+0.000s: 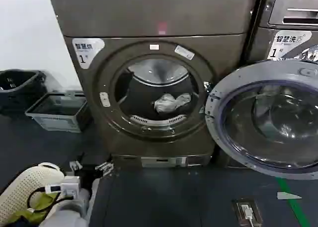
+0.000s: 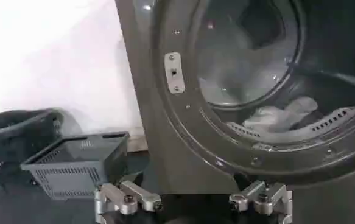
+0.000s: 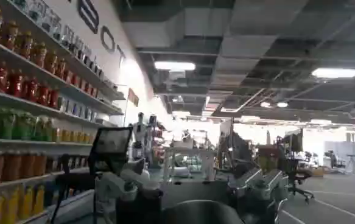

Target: Grasp the clothes from the dryer.

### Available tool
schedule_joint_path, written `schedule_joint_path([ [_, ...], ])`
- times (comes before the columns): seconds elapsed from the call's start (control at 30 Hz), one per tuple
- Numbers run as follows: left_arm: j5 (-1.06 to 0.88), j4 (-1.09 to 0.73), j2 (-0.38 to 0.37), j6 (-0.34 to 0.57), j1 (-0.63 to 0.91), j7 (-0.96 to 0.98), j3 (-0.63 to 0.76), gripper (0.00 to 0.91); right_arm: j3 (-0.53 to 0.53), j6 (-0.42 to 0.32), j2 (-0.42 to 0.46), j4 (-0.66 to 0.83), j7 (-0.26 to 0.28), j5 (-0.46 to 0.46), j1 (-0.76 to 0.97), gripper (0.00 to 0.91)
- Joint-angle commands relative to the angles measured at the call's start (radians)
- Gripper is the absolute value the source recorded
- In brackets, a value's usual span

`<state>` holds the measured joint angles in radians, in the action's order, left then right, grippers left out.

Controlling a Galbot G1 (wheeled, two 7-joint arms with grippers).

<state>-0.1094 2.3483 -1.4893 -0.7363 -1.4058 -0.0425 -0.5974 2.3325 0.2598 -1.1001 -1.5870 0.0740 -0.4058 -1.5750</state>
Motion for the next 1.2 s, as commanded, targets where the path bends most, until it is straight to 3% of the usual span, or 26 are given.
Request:
schedule_joint_path([
  [0.03,0.000,-0.002,0.002,-0.049,-0.001,0.000,0.000,0.907,-0.022,-0.074,0.002,0.010,-0.030,-0.023,0.002,0.907],
  [0.53,0.006,0.001,0.001,-0.049,-0.003,0.002,0.006,0.907,-0.042,-0.059,-0.001,0.005,-0.080,-0.031,0.005,0.907],
  [1.2,0.004,-0.016,-0.009,-0.049,0.004,-0.001,0.016,0.907,-0.019,-0.053,-0.006,0.016,-0.093,-0.047,0.005,0.907],
])
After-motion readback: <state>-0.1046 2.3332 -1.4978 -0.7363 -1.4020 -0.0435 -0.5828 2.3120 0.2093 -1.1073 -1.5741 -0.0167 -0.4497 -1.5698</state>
